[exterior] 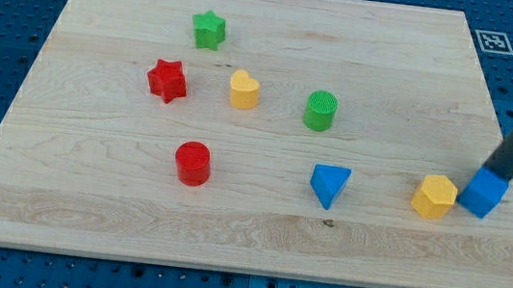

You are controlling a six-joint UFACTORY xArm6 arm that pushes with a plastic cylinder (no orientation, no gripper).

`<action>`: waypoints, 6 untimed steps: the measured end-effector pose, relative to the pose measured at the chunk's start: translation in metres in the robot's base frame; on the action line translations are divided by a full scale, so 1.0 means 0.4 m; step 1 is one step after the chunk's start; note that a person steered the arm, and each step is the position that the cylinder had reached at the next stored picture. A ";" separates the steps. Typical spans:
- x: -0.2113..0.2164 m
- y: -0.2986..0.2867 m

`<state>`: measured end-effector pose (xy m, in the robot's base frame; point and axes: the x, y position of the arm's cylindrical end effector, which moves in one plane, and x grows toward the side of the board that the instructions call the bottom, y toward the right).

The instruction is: Separate the blue cube from the yellow hexagon

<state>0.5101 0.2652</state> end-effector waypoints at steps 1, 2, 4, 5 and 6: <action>0.048 0.000; 0.048 -0.032; 0.032 -0.186; 0.057 -0.163; 0.046 -0.154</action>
